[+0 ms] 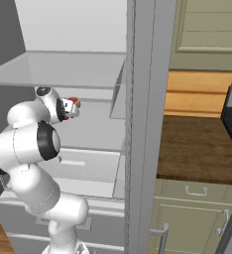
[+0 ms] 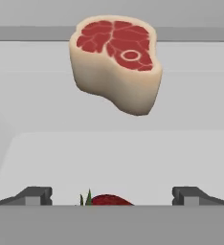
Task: Take the strawberry from the fridge and place it on top of the pancake, located on the dining counter.
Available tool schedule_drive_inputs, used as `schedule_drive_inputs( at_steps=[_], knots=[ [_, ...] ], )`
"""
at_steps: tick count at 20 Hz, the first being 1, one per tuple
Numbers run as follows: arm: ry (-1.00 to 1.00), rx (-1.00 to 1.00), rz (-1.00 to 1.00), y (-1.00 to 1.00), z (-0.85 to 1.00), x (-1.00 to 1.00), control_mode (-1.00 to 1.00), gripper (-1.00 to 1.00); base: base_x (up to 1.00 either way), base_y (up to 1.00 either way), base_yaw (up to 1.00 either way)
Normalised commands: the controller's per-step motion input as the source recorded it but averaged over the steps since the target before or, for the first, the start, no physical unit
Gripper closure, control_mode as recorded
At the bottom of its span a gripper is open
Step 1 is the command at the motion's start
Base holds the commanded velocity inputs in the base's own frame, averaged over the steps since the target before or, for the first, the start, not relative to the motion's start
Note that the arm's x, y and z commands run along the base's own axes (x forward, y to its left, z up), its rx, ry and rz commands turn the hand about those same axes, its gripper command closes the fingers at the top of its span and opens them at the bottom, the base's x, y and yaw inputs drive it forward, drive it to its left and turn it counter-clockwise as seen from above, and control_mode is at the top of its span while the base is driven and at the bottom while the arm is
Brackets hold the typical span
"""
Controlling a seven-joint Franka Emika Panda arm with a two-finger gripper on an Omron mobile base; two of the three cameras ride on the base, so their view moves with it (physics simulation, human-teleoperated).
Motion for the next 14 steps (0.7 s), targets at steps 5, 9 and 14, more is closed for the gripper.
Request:
schedule_drive_inputs(
  at_steps=[5,9,14],
  knots=[
    [0.0,0.0,0.0,0.0,-0.06,0.26,-1.0,-1.0,0.0,0.0,0.0],
    [0.0,0.0,0.0,0.0,-0.2,0.0,-1.0,-1.0,0.0,0.0,0.0],
    [0.0,0.0,0.0,0.0,-0.23,-0.05,-1.0,-1.0,0.0,0.0,0.0]
  ],
)
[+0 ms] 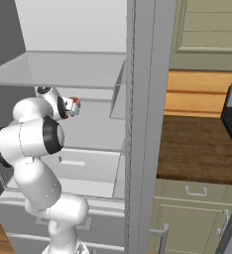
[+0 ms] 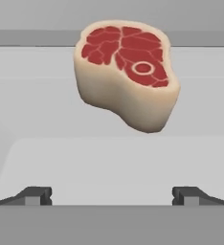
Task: Take the strawberry from the fridge and place it on top of the pancake, located on the dining counter.
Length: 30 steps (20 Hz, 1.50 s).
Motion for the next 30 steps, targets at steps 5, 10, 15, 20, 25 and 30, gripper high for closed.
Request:
schedule_drive_inputs(
  at_steps=[5,10,15,20,25,30],
  knots=[
    [0.0,0.0,0.0,0.0,-0.29,-0.02,-1.0,-1.0,0.0,0.0,0.0],
    [0.0,0.0,0.0,0.0,-0.35,-0.08,-1.0,-1.0,0.0,0.0,0.0],
    [0.0,0.0,0.0,0.0,-0.31,-0.12,-1.0,-1.0,0.0,0.0,0.0],
    [0.0,0.0,0.0,0.0,-0.25,-0.22,-1.0,-1.0,0.0,0.0,0.0],
    [0.0,0.0,0.0,0.0,-0.27,-0.15,-1.0,-1.0,0.0,0.0,0.0],
    [0.0,0.0,0.0,-0.02,-0.24,0.0,-1.0,1.0,0.0,0.0,0.0]
  ],
)
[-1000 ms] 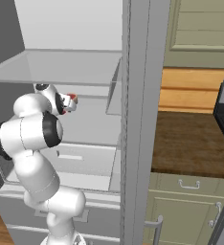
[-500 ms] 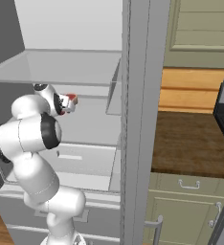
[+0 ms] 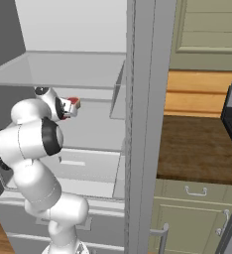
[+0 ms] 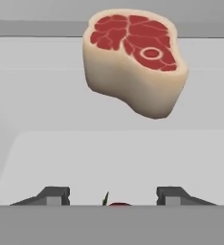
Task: Take the strawberry from the fridge and place it on top of the pancake, located on the dining counter.
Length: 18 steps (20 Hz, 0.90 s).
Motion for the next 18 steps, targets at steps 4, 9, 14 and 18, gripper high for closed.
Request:
schedule_drive_inputs(
  at_steps=[4,9,14,18],
  knots=[
    [-0.01,0.0,0.0,-0.03,-0.23,-0.11,-1.0,1.0,0.0,0.0,0.0],
    [-0.11,0.0,0.01,-0.02,-0.11,-0.75,-1.0,1.0,0.0,0.0,0.0],
    [-0.04,0.04,0.0,0.0,0.29,-0.68,-1.0,1.0,0.0,0.0,0.0],
    [0.0,0.09,0.0,-0.08,0.7,-0.58,-1.0,1.0,0.0,0.0,0.0]
  ],
)
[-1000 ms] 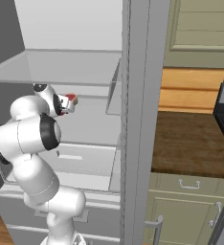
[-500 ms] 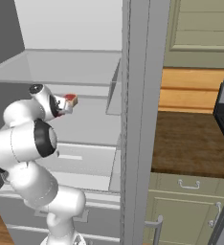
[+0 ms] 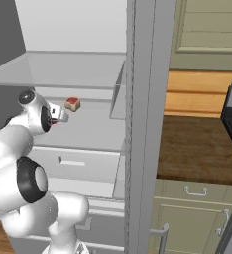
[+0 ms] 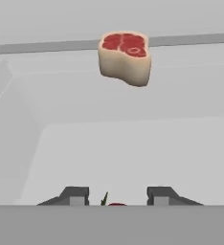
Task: Take the strawberry from the fridge and place it on top of the pancake, located on the dining counter.
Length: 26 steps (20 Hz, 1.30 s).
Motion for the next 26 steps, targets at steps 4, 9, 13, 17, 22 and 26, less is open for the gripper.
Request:
schedule_drive_inputs(
  at_steps=[4,9,13,17,22,26],
  knots=[
    [0.0,0.08,0.0,-0.13,0.37,-0.87,-1.0,1.0,0.0,0.0,0.0],
    [0.0,0.06,0.0,-0.2,0.36,-0.89,-1.0,1.0,0.0,0.0,0.0],
    [0.02,0.04,0.0,-0.21,0.53,-0.74,-1.0,1.0,0.0,0.0,0.0],
    [0.05,0.03,0.0,-0.2,0.52,-0.68,-1.0,1.0,0.0,0.0,0.0],
    [0.13,0.01,0.0,-0.2,0.51,-0.54,-1.0,1.0,0.0,0.0,0.0],
    [0.2,0.0,0.0,-0.15,0.48,-0.39,-1.0,1.0,0.0,0.0,0.0]
  ],
)
